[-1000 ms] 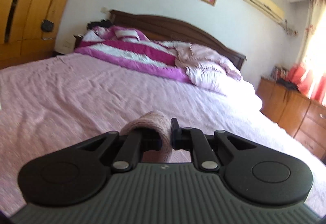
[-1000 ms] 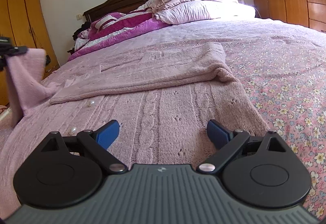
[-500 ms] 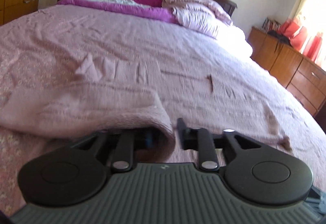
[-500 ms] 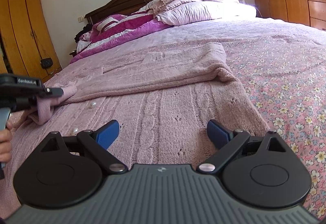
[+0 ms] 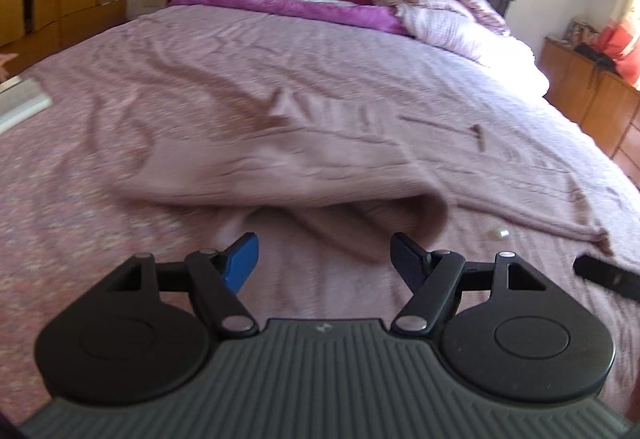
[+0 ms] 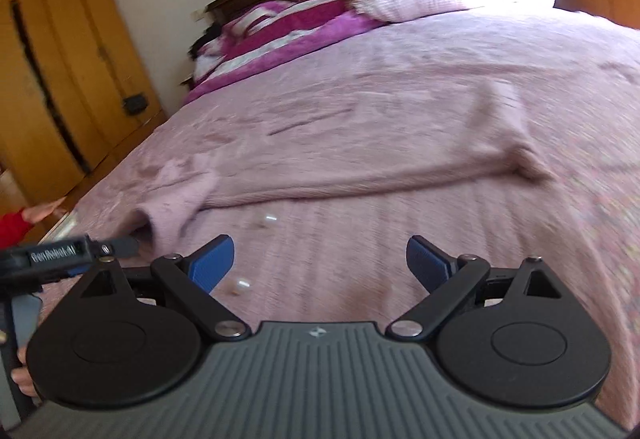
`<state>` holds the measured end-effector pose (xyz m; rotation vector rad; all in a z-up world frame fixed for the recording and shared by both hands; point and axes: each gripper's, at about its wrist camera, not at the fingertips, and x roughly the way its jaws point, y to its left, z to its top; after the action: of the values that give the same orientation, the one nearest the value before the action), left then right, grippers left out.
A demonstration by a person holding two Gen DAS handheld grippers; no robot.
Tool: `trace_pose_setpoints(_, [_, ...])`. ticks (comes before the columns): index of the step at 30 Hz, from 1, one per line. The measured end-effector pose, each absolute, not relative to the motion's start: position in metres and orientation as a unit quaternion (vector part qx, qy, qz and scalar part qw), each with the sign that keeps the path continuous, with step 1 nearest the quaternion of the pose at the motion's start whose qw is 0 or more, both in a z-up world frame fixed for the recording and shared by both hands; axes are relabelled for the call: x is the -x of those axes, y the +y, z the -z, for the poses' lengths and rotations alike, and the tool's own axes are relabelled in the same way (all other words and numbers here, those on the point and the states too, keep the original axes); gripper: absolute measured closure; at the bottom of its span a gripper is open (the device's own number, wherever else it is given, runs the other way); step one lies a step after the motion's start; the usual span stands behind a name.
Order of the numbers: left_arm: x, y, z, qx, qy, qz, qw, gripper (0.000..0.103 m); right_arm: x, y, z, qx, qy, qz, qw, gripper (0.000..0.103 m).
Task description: Fold small clothes
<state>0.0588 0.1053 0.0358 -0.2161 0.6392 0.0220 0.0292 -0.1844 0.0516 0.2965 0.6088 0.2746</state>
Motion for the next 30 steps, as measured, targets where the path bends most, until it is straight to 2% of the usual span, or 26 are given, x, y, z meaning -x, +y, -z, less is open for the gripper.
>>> trace_pose_setpoints(11, [-0.065, 0.131, -0.026, 0.096, 0.315, -0.071, 0.942, 0.029, -0.125, -0.107, -0.074, -0.177, 0.376, -0.224, 0.881, 0.008])
trace_pose_setpoints(14, [-0.069, 0.135, -0.023, 0.096, 0.314, -0.076, 0.941, 0.029, -0.149, -0.087, -0.071, -0.187, 0.404, -0.246, 0.861, 0.015])
trace_pose_setpoints(17, [-0.074, 0.136, -0.020, 0.090, 0.311, -0.081, 0.943, 0.029, -0.169, -0.068, -0.062, -0.194, 0.443, -0.248, 0.839, 0.028])
trace_pose_setpoints(18, [-0.076, 0.137, -0.020, 0.087, 0.310, -0.084, 0.943, 0.029, -0.175, -0.062, -0.057, -0.195, 0.456, -0.246, 0.833, 0.039])
trace_pose_setpoints(19, [-0.079, 0.137, -0.020, 0.086, 0.309, -0.086, 0.943, 0.029, -0.182, -0.058, -0.054, -0.194, 0.468, -0.244, 0.827, 0.058])
trace_pose_setpoints(20, [-0.081, 0.137, -0.019, 0.085, 0.307, -0.090, 0.944, 0.029, -0.187, -0.053, -0.054, -0.187, 0.474, -0.246, 0.824, 0.069])
trace_pose_setpoints(21, [-0.082, 0.137, -0.019, 0.083, 0.305, -0.093, 0.944, 0.029, -0.189, -0.048, -0.056, -0.175, 0.472, -0.249, 0.828, 0.086])
trace_pose_setpoints(22, [-0.083, 0.137, -0.018, 0.081, 0.304, -0.094, 0.944, 0.029, -0.190, -0.043, -0.063, -0.157, 0.456, -0.255, 0.838, 0.090])
trace_pose_setpoints(24, [-0.084, 0.136, -0.015, 0.076, 0.306, -0.096, 0.944, 0.030, -0.185, -0.034, -0.087, -0.112, 0.405, -0.277, 0.864, 0.092])
trace_pose_setpoints(27, [-0.085, 0.134, -0.011, 0.066, 0.304, -0.100, 0.945, 0.029, -0.172, -0.028, -0.128, -0.048, 0.319, -0.292, 0.900, 0.092])
trace_pose_setpoints(30, [-0.086, 0.133, -0.010, 0.066, 0.302, -0.105, 0.945, 0.028, -0.165, -0.032, -0.142, 0.003, 0.272, -0.260, 0.927, 0.092])
